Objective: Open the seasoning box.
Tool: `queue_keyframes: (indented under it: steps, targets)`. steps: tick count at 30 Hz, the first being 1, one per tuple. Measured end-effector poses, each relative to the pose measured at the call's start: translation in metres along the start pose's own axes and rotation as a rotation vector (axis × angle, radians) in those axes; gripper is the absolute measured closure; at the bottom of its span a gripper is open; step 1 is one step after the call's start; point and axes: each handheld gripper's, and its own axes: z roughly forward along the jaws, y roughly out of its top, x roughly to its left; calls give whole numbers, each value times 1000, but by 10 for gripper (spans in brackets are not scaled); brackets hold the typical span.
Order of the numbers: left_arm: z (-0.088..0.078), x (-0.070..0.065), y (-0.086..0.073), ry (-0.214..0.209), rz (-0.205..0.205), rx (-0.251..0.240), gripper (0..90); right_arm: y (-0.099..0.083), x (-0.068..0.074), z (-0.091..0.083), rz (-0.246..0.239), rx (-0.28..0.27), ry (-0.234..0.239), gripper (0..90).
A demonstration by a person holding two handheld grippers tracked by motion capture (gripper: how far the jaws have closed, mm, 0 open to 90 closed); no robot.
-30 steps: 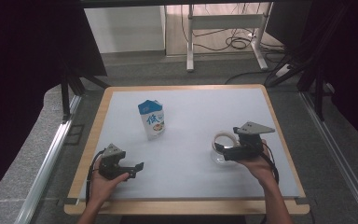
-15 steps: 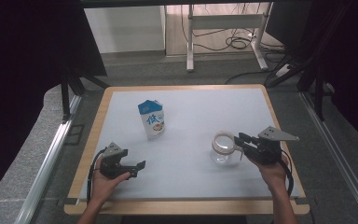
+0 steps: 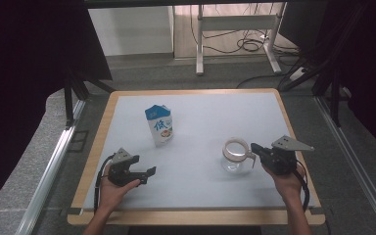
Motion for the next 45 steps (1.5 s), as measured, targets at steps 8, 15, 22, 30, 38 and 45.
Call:
queue_keyframes:
  steps: [8, 15, 22, 30, 38, 45]
  targets:
    - [2, -3, 0, -3, 5, 1, 164, -1, 0, 1, 5, 5, 1, 900]
    - [3, -6, 1, 2, 12, -12, 204, -4, 2, -2, 2, 20, -10, 900]
    - [3, -10, 4, -23, 22, -11, 275, -10, 3, -3, 24, -2, 10, 900]
    - [9, -18, 16, -40, 52, -17, 428, -12, 1, -4, 48, -13, 18, 900]
    - [24, -37, 37, -107, 84, -35, 692, -13, 0, -4, 57, -17, 26, 900]
    - [48, -58, 59, -168, 130, -46, 767, -15, -3, -4, 65, -23, 23, 900]
